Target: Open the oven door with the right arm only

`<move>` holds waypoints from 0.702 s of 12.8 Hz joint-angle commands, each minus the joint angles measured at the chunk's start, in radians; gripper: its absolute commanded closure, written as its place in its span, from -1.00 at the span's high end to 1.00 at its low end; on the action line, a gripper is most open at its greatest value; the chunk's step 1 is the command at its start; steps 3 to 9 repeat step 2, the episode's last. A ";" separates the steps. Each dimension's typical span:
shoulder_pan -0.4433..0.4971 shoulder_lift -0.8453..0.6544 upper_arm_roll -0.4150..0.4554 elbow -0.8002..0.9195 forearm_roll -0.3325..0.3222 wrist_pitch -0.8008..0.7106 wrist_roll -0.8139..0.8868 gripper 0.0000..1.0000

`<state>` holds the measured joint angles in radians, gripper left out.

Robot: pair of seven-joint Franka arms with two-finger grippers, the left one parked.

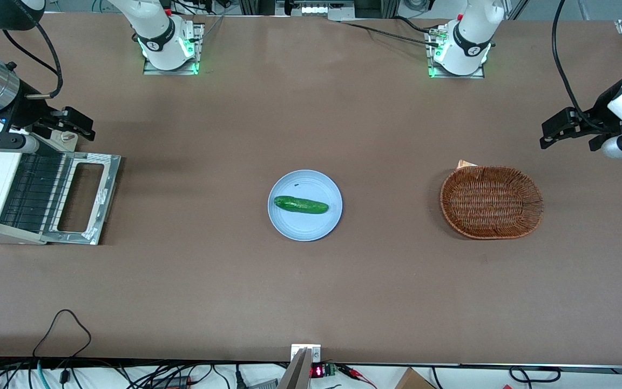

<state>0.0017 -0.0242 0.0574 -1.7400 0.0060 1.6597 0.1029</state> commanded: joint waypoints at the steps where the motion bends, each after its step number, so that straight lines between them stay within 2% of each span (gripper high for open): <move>1: -0.022 -0.020 0.015 -0.007 0.020 -0.015 -0.008 1.00; 9: -0.022 -0.020 0.015 -0.007 0.020 -0.015 -0.008 1.00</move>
